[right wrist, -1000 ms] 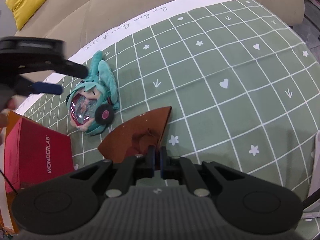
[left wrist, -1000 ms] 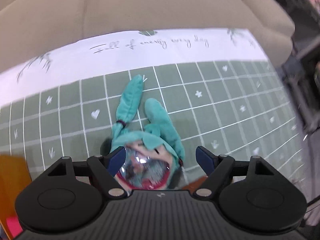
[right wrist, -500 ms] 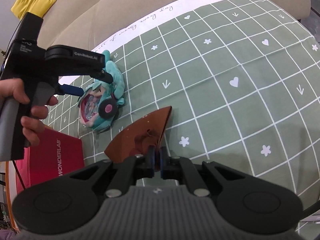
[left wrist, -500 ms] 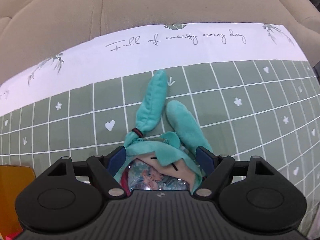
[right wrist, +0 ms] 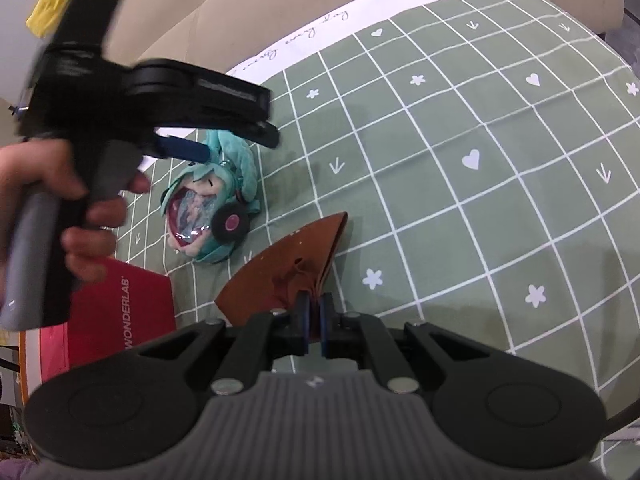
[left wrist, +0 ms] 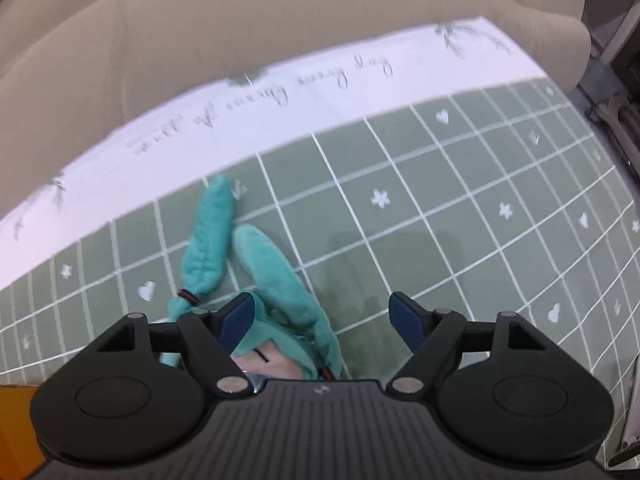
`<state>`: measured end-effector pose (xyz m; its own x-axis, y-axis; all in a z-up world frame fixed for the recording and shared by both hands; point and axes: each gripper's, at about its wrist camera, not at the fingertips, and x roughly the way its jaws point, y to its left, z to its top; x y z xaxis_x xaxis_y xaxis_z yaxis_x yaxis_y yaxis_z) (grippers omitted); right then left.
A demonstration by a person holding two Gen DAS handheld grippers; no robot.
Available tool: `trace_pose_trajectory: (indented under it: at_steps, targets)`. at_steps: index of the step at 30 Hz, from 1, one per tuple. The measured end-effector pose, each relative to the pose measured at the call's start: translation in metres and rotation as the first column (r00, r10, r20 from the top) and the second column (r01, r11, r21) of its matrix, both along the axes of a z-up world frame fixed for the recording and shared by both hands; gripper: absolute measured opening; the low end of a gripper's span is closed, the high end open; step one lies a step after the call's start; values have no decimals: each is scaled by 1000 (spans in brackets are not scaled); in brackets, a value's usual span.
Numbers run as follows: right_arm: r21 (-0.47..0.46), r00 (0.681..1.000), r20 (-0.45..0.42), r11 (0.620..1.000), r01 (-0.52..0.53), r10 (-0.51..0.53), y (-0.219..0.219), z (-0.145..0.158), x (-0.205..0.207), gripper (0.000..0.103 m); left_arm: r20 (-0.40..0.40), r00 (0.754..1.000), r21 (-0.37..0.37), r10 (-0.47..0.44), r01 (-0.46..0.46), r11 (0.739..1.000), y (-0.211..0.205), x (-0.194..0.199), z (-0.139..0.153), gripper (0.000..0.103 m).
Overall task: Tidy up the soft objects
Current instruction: 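Grasp the brown cloth with the right gripper while the left grasps the doll's teal hair, then lift the doll with the left gripper while the right lifts the brown cloth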
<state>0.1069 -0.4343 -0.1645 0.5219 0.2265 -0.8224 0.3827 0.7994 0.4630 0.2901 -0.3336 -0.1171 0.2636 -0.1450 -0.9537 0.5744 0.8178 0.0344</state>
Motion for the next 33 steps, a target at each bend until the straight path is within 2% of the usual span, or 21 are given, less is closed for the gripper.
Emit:
trace_pose_trajectory:
  at_steps: [2, 4, 7, 9, 10, 11, 12, 13, 16, 19, 22, 26, 33]
  targets:
    - [3, 1000, 5, 1000, -6, 6, -1, 1, 0, 2, 22, 999, 62, -24, 23, 998, -5, 1, -10, 86]
    - [26, 1000, 6, 1000, -12, 12, -1, -1, 0, 2, 43, 999, 111, -4, -1, 994, -7, 3, -16, 84]
    - [20, 1000, -1, 1000, -15, 15, -2, -4, 2, 2, 26, 1000, 84, 18, -20, 996, -3, 7, -24, 78]
    - [24, 1000, 0, 1000, -14, 14, -2, -4, 1, 2, 37, 999, 72, 6, -9, 997, -2, 9, -24, 68]
    - [24, 1000, 2, 1000, -14, 14, -2, -5, 1, 2, 32, 999, 53, -5, 4, 999, -2, 9, -23, 52]
    - [32, 1000, 5, 999, -14, 14, -2, -5, 1, 2, 20, 1000, 31, -20, 19, 999, -2, 8, -22, 31]
    - [45, 1000, 8, 999, -11, 11, -3, -7, 1, 2, 11, 999, 12, -36, 36, 999, -3, 8, -21, 24]
    - [63, 1000, 7, 998, -7, 7, -4, -9, 2, 2, 32, 998, 28, -52, 51, 998, -5, 6, -21, 14]
    - [81, 1000, 2, 997, 3, -3, -6, -11, 3, 2, 48, 996, 37, -73, 71, 997, -8, 5, -22, 12]
    - [75, 1000, 9, 997, 0, -1, -5, -9, 4, 2, 19, 998, 11, -60, 60, 998, -3, 7, -20, 8]
    - [74, 1000, 9, 997, -3, 2, -6, -11, 6, 2, -10, 1000, 14, -29, 29, 999, 4, 8, -17, 5]
    - [67, 1000, 8, 998, -5, 4, -8, -11, 7, 2, 19, 998, -6, -68, 68, 998, 7, 1, -7, 4]
    - [59, 1000, 16, 998, -12, 11, -5, -9, 7, 2, 3, 1000, -121, -8, 8, 993, 17, -3, 19, 4]
